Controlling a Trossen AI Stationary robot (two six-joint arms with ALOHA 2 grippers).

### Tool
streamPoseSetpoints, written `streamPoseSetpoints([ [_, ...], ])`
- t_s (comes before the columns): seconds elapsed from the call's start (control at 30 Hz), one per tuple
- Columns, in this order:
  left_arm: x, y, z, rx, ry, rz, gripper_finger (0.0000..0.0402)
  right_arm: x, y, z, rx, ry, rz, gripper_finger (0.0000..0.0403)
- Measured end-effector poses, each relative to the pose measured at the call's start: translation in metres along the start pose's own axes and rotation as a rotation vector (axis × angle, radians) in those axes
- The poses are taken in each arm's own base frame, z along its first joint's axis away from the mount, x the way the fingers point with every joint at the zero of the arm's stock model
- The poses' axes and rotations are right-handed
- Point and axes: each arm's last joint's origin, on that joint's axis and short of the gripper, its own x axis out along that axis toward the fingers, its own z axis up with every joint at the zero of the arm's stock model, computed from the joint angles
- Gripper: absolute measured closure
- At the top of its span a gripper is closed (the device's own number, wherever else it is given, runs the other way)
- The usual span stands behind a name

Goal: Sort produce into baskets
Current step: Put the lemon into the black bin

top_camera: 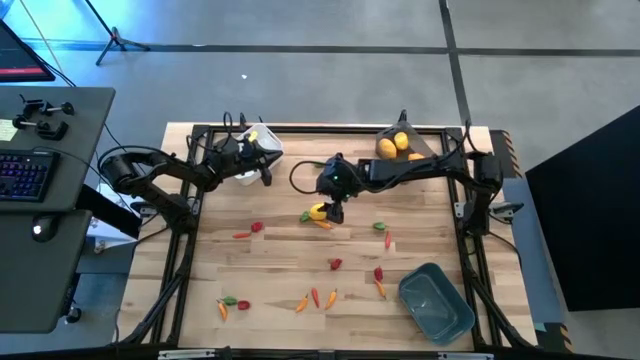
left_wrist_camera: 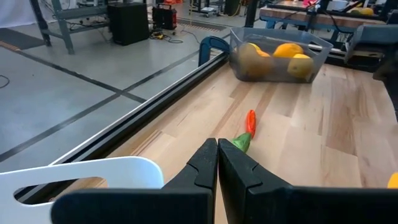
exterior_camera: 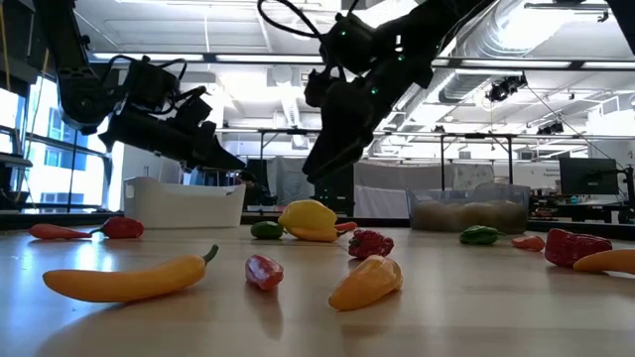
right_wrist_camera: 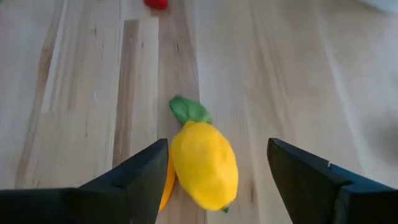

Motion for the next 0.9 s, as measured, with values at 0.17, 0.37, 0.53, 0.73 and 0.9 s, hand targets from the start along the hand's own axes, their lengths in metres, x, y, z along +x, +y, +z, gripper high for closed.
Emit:
streamPoseSetpoints([
  [0.17,0.0,-0.001,0.0,0.02,0.0,-0.005,0.0401,0.007,-0.001,0.0,-0.092,-0.017,0.004,0.0139],
  [0.37,0.0,-0.002,0.0,0.042,0.002,-0.008,0.0402,0.019,-0.002,-0.005,-0.097,-0.006,0.011,0.0139],
  [0.53,0.0,-0.003,0.0,0.04,0.001,-0.011,0.0401,0.022,-0.003,-0.006,-0.094,0.0,0.027,0.0139],
  [0.73,0.001,-0.003,0.0,0.039,0.001,-0.012,0.0401,0.026,-0.003,-0.011,-0.119,0.039,0.045,0.0139],
  [0.9,0.001,-0.003,0.0,0.039,0.001,-0.011,0.0401,0.035,-0.004,-0.017,-0.12,0.06,0.065,0.0139],
])
